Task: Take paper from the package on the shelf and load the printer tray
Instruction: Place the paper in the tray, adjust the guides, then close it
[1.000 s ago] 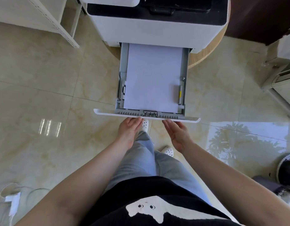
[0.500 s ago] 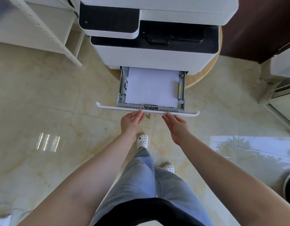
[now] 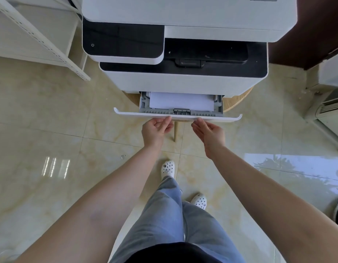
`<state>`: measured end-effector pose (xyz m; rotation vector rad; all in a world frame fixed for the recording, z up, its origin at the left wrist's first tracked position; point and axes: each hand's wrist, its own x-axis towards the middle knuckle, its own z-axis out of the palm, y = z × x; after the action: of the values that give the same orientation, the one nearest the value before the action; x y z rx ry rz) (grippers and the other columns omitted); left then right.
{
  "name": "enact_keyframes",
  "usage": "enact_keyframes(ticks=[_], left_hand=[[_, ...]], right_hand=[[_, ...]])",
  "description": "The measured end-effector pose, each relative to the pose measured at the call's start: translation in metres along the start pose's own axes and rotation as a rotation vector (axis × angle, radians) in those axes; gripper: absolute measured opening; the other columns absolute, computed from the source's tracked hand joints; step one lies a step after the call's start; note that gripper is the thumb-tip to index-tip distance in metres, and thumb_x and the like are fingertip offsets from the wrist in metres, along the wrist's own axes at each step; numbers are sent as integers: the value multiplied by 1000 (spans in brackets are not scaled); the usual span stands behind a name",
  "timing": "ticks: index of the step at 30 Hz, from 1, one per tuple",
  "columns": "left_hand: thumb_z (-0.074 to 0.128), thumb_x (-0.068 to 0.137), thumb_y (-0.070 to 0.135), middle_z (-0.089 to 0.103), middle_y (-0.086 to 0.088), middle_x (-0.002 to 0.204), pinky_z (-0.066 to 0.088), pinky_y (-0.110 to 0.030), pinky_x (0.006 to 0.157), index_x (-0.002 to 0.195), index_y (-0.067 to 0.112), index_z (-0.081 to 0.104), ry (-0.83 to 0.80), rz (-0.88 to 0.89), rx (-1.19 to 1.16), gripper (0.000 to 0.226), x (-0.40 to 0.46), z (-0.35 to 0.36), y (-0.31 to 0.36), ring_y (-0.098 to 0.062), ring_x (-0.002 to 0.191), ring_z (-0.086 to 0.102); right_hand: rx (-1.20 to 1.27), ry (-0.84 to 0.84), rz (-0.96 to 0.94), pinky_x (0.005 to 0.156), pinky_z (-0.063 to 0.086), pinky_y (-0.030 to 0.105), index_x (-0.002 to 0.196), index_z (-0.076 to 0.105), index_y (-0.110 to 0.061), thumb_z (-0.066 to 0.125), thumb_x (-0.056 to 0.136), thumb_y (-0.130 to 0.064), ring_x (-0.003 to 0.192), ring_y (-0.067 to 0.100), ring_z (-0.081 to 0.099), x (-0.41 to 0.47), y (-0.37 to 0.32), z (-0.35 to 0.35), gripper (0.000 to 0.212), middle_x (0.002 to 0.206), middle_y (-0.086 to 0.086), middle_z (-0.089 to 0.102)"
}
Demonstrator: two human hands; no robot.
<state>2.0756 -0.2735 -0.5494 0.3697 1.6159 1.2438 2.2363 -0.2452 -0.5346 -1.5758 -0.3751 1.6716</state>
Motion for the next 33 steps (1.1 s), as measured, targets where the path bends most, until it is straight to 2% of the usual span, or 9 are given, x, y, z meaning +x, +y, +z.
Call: enact_keyframes(ticks=[7, 13, 22, 28, 31, 33], left_hand=[[71, 83, 16, 71, -18, 80, 58, -27, 68, 84, 2, 66, -15, 29, 0, 15, 26, 12, 15, -22, 73, 72], [72, 82, 22, 72, -19, 81, 59, -27, 66, 79, 7, 66, 0, 43, 48, 17, 31, 16, 20, -24, 74, 73], [74, 81, 21, 72, -18, 76, 59, -30, 65, 71, 13, 63, 22, 38, 39, 17, 33, 17, 19, -25, 71, 72], [75, 79, 23, 72, -18, 76, 58, -29, 62, 70, 10, 62, 35, 36, 32, 21, 39, 19, 17, -24, 69, 72], [75, 80, 24, 73, -15, 78, 58, -27, 65, 82, 1, 64, -4, 43, 37, 25, 53, 24, 24, -20, 71, 73], [74, 80, 21, 72, -12, 78, 57, -26, 66, 86, 1, 66, -55, 47, 54, 23, 61, 24, 26, -18, 73, 73]], right_hand=[[-45, 9, -25, 74, 57, 23, 96, 67, 1, 72, 83, -23, 85, 19, 73, 19, -18, 18, 28, 90, 13, 74], [-146, -13, -52, 71, 58, 25, 88, 69, -6, 73, 81, -26, 81, 22, 74, 23, -21, 30, 21, 89, 12, 75], [-79, 6, -94, 66, 57, 23, 87, 68, 0, 74, 80, -17, 74, 17, 74, 26, -15, 31, 19, 71, 4, 75], [-102, 19, -126, 73, 59, 28, 86, 69, -2, 75, 79, -19, 78, 20, 74, 32, -11, 32, 20, 74, 5, 75], [-189, -23, -185, 81, 59, 33, 86, 68, -3, 79, 75, -22, 81, 21, 74, 43, -20, 37, 25, 78, 8, 75], [-265, -57, -219, 80, 59, 34, 83, 69, -5, 81, 72, -23, 81, 22, 74, 50, -26, 40, 25, 80, 9, 75]])
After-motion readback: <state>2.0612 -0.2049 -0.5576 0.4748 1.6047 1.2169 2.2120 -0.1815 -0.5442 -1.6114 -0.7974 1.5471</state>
